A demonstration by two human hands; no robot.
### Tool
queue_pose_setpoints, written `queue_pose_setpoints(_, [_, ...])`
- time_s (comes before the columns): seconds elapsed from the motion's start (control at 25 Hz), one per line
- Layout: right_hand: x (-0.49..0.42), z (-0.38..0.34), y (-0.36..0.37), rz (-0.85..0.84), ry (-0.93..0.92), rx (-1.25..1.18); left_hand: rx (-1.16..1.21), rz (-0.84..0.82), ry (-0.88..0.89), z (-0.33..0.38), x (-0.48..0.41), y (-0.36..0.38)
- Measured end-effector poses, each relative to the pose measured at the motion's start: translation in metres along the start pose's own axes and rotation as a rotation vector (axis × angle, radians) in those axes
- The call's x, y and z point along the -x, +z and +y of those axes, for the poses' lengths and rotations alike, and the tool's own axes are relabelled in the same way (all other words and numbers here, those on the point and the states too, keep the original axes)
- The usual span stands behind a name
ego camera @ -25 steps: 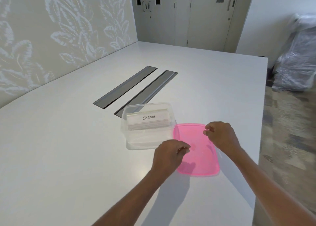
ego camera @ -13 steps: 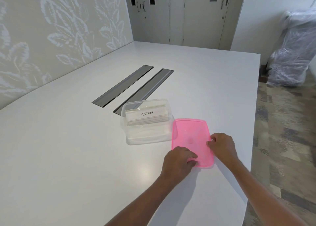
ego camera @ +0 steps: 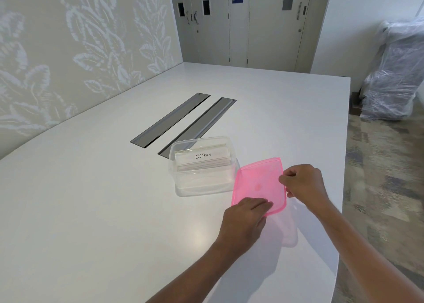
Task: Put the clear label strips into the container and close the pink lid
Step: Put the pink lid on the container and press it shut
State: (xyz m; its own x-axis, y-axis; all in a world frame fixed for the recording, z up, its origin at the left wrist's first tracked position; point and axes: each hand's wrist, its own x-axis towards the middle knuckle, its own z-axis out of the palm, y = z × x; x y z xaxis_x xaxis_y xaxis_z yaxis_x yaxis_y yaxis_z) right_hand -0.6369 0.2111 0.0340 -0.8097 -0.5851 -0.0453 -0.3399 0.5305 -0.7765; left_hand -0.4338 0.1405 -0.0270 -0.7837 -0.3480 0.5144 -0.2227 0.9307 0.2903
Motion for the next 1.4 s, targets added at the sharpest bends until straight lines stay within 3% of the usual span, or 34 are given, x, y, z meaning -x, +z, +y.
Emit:
queue_pose_setpoints(0.36, [-0.002,-0.022,-0.003,0.091,-0.034,-0.504,0.11,0.315,-0.27,-0.001,-0.031,-0.054])
queue_pose_setpoints(0.44, [-0.008,-0.019,0.001,0.068,0.012,-0.476,0.265,0.368,-0.386,-0.003,-0.038,-0.07])
queue_pose_setpoints(0.56, [-0.015,-0.017,0.006,0.034,0.064,-0.391,0.675,0.441,-0.616,-0.011,-0.052,-0.094])
queue_pose_setpoints(0.68, [-0.022,-0.015,0.014,0.05,0.062,-0.532,0.908,0.496,-0.748,-0.03,-0.062,-0.114])
queue_pose_setpoints(0.8, [-0.026,-0.021,0.019,0.055,-0.001,-0.659,0.933,0.525,-0.777,-0.049,-0.065,-0.132])
queue_pose_setpoints(1.24, [-0.053,-0.054,0.059,-0.068,-0.042,-0.575,0.947,0.602,-0.92,-0.107,-0.062,-0.139])
queue_pose_setpoints(1.4, [-0.058,-0.062,0.072,-0.074,-0.035,-0.549,0.84,0.633,-0.949,-0.139,-0.06,-0.138])
